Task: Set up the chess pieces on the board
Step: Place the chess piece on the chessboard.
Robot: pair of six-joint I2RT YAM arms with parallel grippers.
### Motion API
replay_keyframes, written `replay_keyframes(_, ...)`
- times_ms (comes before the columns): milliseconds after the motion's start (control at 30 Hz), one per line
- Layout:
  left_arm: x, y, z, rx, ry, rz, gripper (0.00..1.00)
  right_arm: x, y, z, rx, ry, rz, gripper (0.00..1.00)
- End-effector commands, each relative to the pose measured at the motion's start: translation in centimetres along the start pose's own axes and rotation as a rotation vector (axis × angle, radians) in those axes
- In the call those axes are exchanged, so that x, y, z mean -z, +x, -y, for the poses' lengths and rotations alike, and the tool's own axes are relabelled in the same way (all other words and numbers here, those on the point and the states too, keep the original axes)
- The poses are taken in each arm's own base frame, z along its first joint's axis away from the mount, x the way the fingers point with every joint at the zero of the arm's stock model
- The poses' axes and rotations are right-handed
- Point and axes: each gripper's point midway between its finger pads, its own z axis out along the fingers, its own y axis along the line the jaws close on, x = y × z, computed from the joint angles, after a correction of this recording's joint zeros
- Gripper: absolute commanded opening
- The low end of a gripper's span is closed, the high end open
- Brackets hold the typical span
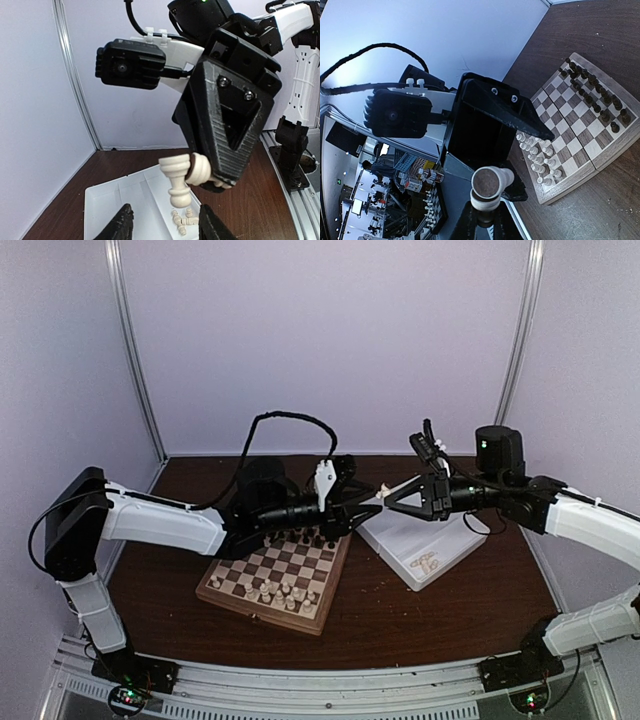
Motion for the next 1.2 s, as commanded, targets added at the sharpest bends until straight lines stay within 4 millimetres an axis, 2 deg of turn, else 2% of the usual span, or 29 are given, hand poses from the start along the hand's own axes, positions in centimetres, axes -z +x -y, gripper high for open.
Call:
replay_keyframes(0,-0.3,-2.4,-0.6,-0.063,-0.016,0.072,0.41,-0.2,-0.9,-2.1,0.053,-0.055,0.009,0.00)
replay_keyframes(633,0.4,-3.0,-0.1,-0.102,-0.007,0.104,0.35,-1.0,-0.3,-1.0,0.032,-0.037,-0.012,0.00)
replay_keyframes(833,0.4,-2.9,0.1,-0.107,0.004,0.101,0.18,-1.0,-0.3,-1.0,0.032,-0.039,-0.014,0.00)
replay_keyframes(1033,0.6,-3.0,0.2,-0.111,0.008,0.098,0.08,-0.9,-0.2,-0.7,0.033,-0.024,-0.007,0.00)
replay_keyframes(1100,0.6,-2.8,0.2,-0.109,0.007,0.088,0.00,-1.0,-0.1,-0.5,0.031,-0.017,-0.007,0.00)
replay_keyframes(1167,0.7,-2.7,0.1,-0.108,0.004,0.077,0.00,-0.9,-0.1,-0.4,0.032,-0.012,-0.003,0.00)
